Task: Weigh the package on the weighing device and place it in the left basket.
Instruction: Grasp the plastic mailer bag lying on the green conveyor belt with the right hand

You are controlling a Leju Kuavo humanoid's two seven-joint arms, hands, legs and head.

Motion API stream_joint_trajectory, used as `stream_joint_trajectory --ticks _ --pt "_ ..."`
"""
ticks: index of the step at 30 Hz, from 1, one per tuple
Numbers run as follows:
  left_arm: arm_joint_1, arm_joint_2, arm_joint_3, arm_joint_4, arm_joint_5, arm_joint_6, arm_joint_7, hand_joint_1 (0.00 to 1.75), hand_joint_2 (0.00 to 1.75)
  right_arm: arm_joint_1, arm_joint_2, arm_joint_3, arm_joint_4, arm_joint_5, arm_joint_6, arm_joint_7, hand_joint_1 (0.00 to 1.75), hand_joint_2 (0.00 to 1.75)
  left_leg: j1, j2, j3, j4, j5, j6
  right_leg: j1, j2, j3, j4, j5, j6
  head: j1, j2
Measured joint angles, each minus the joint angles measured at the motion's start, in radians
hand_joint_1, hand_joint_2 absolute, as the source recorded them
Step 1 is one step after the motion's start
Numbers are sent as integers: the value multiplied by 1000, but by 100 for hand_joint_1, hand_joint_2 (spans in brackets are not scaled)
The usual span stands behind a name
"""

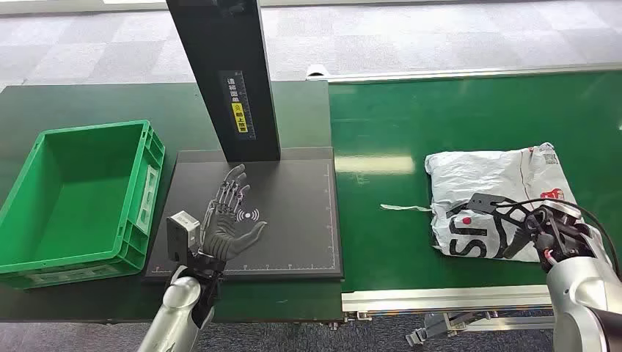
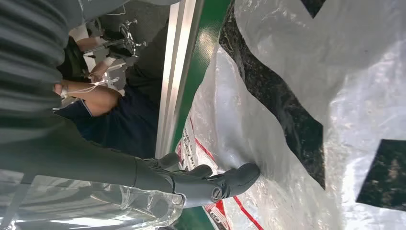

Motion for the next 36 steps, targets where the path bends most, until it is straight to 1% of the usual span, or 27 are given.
stream_joint_trajectory --ticks 1,2,3,4,10,11,14,15,20,28,31,32,33,34,35,36 --pt "0 0 0 1 0 0 0 0 175 0 0 0 0 -2 1 0 79 175 0 0 0 0 0 0 0 0 0 0 0 0 0 0" --pt "-1 0 0 2 0 0 0 0 175 1 0 0 1 -4 2 -1 95 175 0 0 0 0 0 0 0 0 0 0 0 0 0 0" --pt "-2 -1 0 4 -1 0 0 0 175 1 1 0 2 -7 3 -3 128 175 0 0 0 0 0 0 0 0 0 0 0 0 0 0" --pt "-3 -1 0 7 -1 -1 0 0 175 1 2 0 2 -9 3 -7 141 175 0 0 0 0 0 0 0 0 0 0 0 0 0 0" --pt "-11 -4 -1 23 -2 -4 -1 0 175 2 7 0 3 -10 1 -31 141 175 0 0 0 0 0 0 0 0 0 0 0 0 0 0" --pt "-11 -4 -1 24 -2 -4 -2 0 175 2 8 0 3 -10 1 -31 146 175 0 0 0 0 0 0 0 0 0 0 0 0 0 0" --pt "-12 -5 -1 27 -2 -4 -2 0 175 2 10 0 3 -10 1 -32 171 175 0 0 0 0 0 0 0 0 0 0 0 0 0 0" --pt "-12 -5 -1 29 -2 -4 -2 0 175 3 11 0 3 -10 1 -35 175 175 0 0 0 0 0 0 0 0 0 0 0 0 0 0" --pt "-17 -9 -1 36 -5 -4 -2 0 175 3 22 0 3 -8 10 -75 175 175 0 0 0 0 0 0 0 0 0 0 0 0 0 0" --pt "-19 -14 -1 41 -2 -30 -7 0 175 -6 64 19 3 28 57 -125 175 175 0 0 0 0 0 0 0 0 0 0 0 0 0 0" --pt "-19 -15 -1 41 -2 -34 -8 0 175 -16 78 29 3 38 67 -156 175 175 0 0 0 0 0 0 0 0 0 0 0 0 0 0" --pt "-19 -15 -1 41 -2 -34 -8 0 175 -19 83 34 3 42 68 -173 174 175 0 0 0 0 0 0 0 0 0 0 0 0 0 0" --pt "-19 -15 0 41 -2 -34 -8 0 175 -22 88 40 2 44 61 -194 166 175 0 0 0 0 0 0 0 0 0 0 0 0 0 0" --pt "-19 -15 0 41 -2 -33 -8 0 175 -23 94 45 1 46 41 -219 126 175 0 0 0 0 0 0 0 0 0 0 0 0 0 0" --pt "-19 -14 0 41 -1 -32 -8 0 175 -25 101 49 -1 47 -1 -250 82 175 0 0 0 0 0 0 0 0 0 0 0 0 0 0" --pt "-17 -13 0 38 1 -30 -6 0 175 -26 109 50 -5 45 -68 -280 39 175 0 0 0 0 0 0 0 0 0 0 0 0 0 0"
